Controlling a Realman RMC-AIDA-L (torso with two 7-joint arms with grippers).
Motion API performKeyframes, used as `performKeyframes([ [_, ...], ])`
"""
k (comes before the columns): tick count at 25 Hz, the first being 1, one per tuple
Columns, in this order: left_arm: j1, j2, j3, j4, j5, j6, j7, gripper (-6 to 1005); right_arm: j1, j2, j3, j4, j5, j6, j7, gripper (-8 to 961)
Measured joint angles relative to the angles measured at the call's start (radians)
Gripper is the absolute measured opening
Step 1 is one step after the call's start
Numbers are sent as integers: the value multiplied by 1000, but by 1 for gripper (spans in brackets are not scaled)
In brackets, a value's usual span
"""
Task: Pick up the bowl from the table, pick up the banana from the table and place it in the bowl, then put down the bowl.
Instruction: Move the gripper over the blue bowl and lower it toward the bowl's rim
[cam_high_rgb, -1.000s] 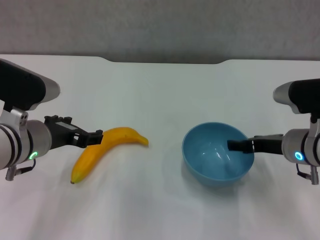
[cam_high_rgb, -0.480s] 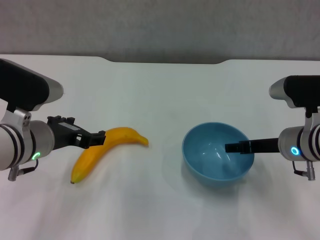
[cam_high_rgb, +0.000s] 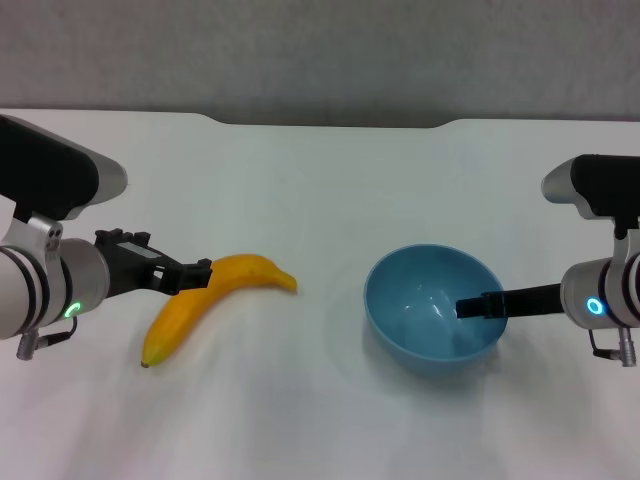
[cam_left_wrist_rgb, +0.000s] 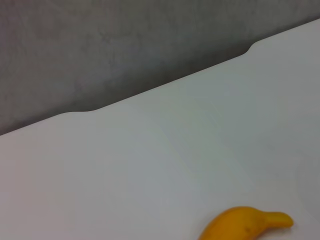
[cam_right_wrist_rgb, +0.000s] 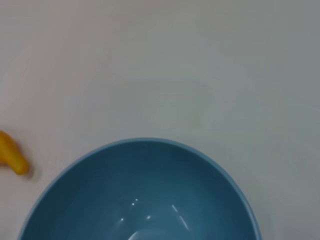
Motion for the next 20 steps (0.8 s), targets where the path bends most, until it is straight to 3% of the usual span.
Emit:
performKeyframes([
  [10, 6, 0, 0, 4, 0, 13, 0, 907, -8, -2, 6, -2, -8, -5, -37, 686],
  [13, 5, 0, 1, 11, 0, 20, 0, 907, -13, 0, 12, -3, -8, -7, -68, 465],
  [20, 7, -2, 4, 16, 0, 23, -2, 906, -21, 1, 11, -2, -8, -24, -83, 184],
])
